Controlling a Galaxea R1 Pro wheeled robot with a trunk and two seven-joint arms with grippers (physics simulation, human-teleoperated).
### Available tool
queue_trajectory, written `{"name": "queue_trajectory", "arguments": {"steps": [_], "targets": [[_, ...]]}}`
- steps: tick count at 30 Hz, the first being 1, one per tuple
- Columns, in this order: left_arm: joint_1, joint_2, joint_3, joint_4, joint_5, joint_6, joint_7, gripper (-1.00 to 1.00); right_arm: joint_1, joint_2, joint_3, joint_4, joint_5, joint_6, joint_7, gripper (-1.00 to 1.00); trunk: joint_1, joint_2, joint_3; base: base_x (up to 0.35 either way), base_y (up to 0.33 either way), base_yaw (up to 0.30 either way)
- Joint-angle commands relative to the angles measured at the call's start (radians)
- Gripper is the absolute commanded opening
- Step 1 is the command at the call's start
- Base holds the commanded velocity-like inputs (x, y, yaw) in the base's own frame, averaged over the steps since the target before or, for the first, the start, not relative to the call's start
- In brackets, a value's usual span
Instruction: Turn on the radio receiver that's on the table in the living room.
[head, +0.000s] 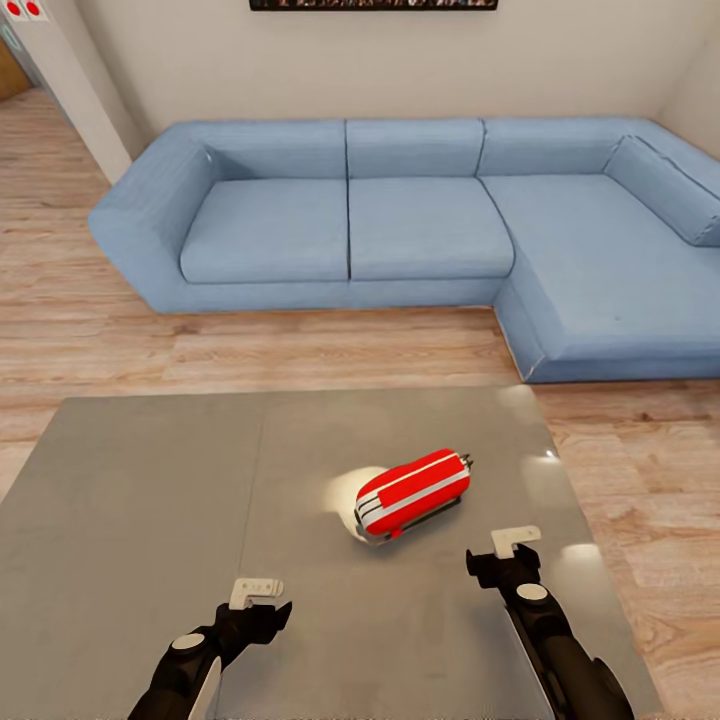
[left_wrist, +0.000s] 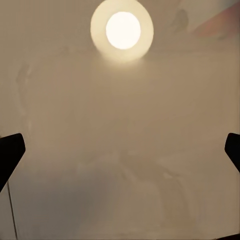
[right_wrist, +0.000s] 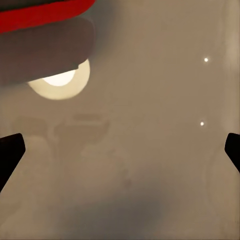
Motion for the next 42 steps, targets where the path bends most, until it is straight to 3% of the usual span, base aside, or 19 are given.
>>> {"name": "queue_trajectory", "arguments": {"steps": [1, 12, 31, 42], "targets": [[0.0, 0.0, 0.0, 0.0, 0.0, 0.0, 0.0, 1.0, 0.0, 0.0, 0.0, 0.0, 0.0, 0.0, 0.0, 1.0, 0.0, 0.0, -0.002, 0.0, 0.0, 0.0], [0.0, 0.0, 0.0, 0.0, 0.001, 0.0, 0.0, 1.0, 0.0, 0.0, -0.002, -0.058, 0.0, -0.02, 0.01, 1.0, 0.0, 0.0, -0.019, 0.0, 0.0, 0.0], [-0.013, -0.002, 0.0, 0.0, 0.005, 0.014, 0.0, 1.0, 0.0, -0.001, -0.003, -0.06, -0.003, -0.02, 0.015, 1.0, 0.0, 0.0, -0.05, 0.0, 0.0, 0.0], [-0.021, -0.032, 0.0, -0.008, 0.002, 0.022, 0.004, 1.0, 0.0, -0.002, -0.004, -0.056, -0.005, -0.016, 0.015, 1.0, 0.0, 0.0, -0.068, 0.0, 0.0, 0.0]]}}
